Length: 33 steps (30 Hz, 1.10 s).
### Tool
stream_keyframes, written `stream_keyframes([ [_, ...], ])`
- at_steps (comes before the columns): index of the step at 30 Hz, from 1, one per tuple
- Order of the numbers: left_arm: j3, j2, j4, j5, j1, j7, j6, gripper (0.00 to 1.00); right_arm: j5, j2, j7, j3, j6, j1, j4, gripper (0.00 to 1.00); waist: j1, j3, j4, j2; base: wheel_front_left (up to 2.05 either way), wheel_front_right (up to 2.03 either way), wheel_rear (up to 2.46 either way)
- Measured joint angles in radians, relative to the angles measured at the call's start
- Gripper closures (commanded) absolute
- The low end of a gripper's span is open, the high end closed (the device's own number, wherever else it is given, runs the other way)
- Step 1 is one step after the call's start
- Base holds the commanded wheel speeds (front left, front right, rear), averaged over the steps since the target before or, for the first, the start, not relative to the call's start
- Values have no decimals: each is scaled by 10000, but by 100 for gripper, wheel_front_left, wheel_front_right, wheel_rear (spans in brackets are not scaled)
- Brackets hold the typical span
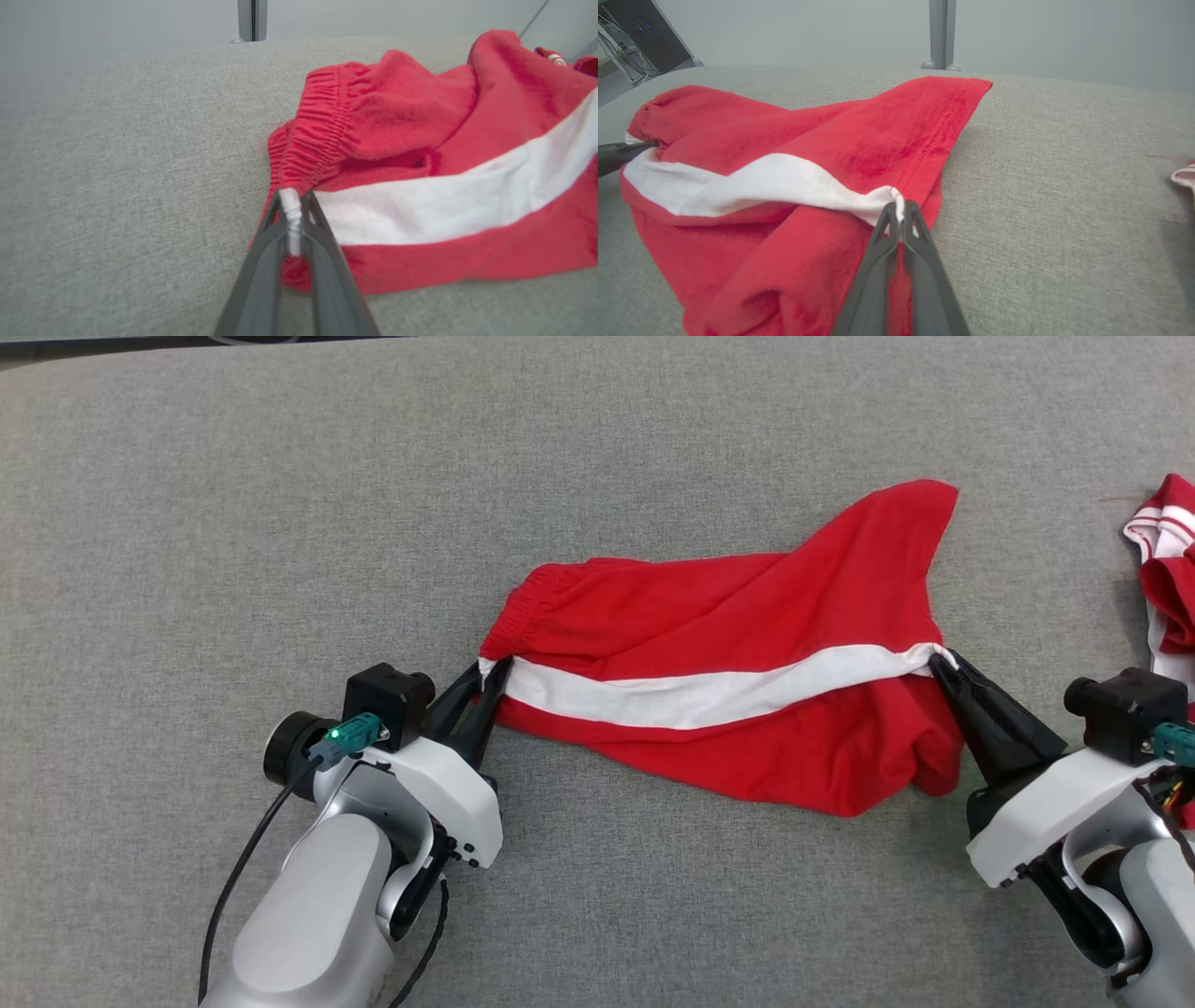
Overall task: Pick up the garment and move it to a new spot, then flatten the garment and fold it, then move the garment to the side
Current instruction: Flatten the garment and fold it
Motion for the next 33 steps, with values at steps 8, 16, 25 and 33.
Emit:
stream_keyframes([
  [8, 75, 25, -320, 13, -8, -826, 127, 100, 92, -61, -619, -407, 2, 115, -186, 100, 0, -208, 8, 0, 0, 0, 0],
  [16, 316, 422, -2529, 132, 31, -1306, 531, 100, -560, -77, -1363, -1544, 2, 421, -1375, 100, 0, -994, -74, 0, 0, 0, 0],
  [25, 849, 853, -5371, 96, 151, -775, 1053, 100, -1323, -167, -949, -2991, 2, 413, -3695, 100, 0, -2106, -173, 0, 0, 0, 0],
  [33, 1214, 1058, -7411, 79, 190, -21, 1639, 100, -1467, 23, -178, -3580, 2, 434, -5189, 100, 0, -2940, -305, 0, 0, 0, 0],
])
